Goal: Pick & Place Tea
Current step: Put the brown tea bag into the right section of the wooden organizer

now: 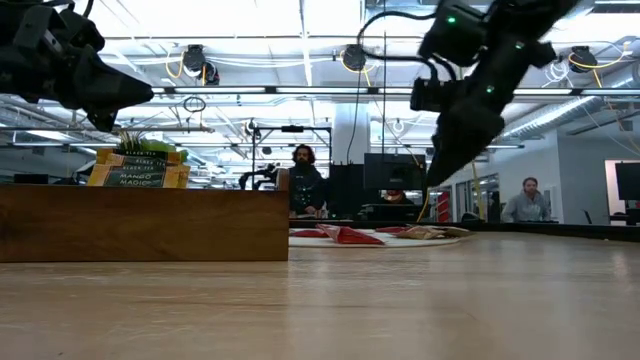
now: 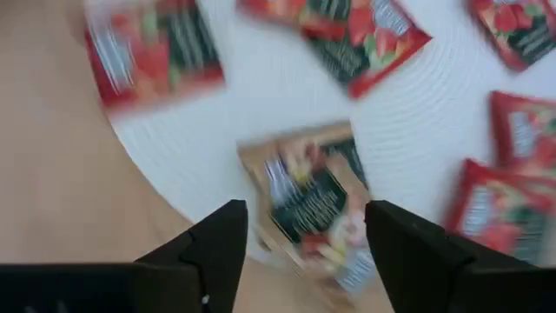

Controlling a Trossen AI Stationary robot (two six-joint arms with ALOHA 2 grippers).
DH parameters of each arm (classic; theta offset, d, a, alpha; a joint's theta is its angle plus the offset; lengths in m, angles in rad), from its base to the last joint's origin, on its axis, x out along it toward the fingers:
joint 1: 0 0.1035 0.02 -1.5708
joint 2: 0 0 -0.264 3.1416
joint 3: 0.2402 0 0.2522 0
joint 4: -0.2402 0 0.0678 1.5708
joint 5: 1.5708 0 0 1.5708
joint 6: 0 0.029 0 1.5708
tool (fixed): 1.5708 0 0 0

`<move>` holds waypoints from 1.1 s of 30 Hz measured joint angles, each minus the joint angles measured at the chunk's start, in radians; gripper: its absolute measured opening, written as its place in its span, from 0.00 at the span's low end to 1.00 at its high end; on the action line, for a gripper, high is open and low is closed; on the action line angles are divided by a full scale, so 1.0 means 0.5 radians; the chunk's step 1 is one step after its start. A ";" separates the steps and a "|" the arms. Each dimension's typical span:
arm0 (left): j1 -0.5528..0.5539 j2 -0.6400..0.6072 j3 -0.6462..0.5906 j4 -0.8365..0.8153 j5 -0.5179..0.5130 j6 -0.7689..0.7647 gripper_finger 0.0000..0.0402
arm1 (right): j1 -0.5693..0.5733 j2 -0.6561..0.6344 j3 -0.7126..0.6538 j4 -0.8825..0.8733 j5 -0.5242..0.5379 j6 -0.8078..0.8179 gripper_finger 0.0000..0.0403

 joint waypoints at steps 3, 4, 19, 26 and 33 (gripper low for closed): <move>0.000 0.000 0.000 -0.001 0.000 0.000 0.12 | 0.086 0.161 0.124 -0.285 0.254 -0.361 0.59; 0.000 0.000 0.000 -0.001 0.000 0.000 0.12 | 0.100 0.211 0.142 -0.345 0.312 -0.448 0.60; 0.000 0.001 0.000 -0.001 -0.001 0.000 0.12 | -0.028 0.527 0.170 -0.272 0.188 -0.638 0.62; 0.000 0.001 0.000 -0.001 -0.001 0.001 0.12 | -0.038 0.554 0.173 -0.171 0.189 -0.669 0.58; 0.000 0.000 0.000 -0.001 -0.001 0.001 0.12 | -0.030 0.550 0.170 -0.192 0.182 -0.596 0.41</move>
